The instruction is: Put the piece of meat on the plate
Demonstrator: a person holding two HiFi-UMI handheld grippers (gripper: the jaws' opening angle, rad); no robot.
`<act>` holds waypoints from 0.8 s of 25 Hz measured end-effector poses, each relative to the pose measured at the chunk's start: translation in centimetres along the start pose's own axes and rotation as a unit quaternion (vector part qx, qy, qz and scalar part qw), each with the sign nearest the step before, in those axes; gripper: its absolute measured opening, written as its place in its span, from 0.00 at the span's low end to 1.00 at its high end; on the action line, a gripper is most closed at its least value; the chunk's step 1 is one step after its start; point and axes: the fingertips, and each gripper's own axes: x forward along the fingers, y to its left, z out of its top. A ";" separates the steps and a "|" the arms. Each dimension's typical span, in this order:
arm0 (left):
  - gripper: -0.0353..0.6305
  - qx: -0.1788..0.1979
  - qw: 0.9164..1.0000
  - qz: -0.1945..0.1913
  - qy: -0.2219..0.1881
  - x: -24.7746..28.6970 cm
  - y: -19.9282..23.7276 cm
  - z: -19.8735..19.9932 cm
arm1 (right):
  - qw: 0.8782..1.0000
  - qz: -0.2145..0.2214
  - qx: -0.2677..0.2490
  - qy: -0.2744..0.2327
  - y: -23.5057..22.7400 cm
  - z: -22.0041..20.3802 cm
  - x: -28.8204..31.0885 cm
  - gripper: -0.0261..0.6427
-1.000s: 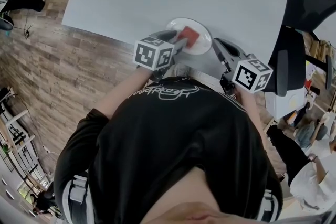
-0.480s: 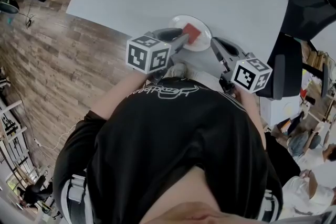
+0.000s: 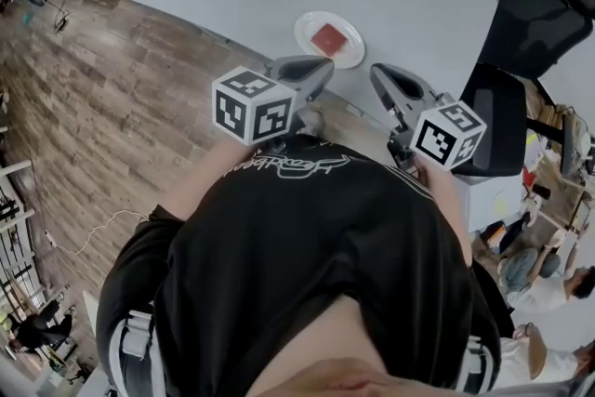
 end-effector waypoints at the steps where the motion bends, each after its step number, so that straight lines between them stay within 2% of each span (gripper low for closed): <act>1: 0.06 0.002 1.000 -0.002 -0.005 -0.3 -1.0 -0.2 | 1.000 0.007 -0.004 -0.002 0.7 0.0 -0.7 0.06; 6: 0.06 0.015 0.999 0.000 -0.033 -2.5 -6.2 -1.8 | 0.999 0.027 -0.034 -0.009 4.1 -1.0 -4.6 0.06; 11: 0.06 0.014 0.998 0.003 -0.057 -4.7 -9.6 -3.6 | 0.997 0.042 -0.061 -0.014 6.9 -2.7 -7.6 0.06; 20: 0.06 0.028 0.995 0.010 -0.095 -8.1 -17.2 -7.0 | 0.994 0.052 -0.089 -0.030 11.7 -6.0 -14.0 0.06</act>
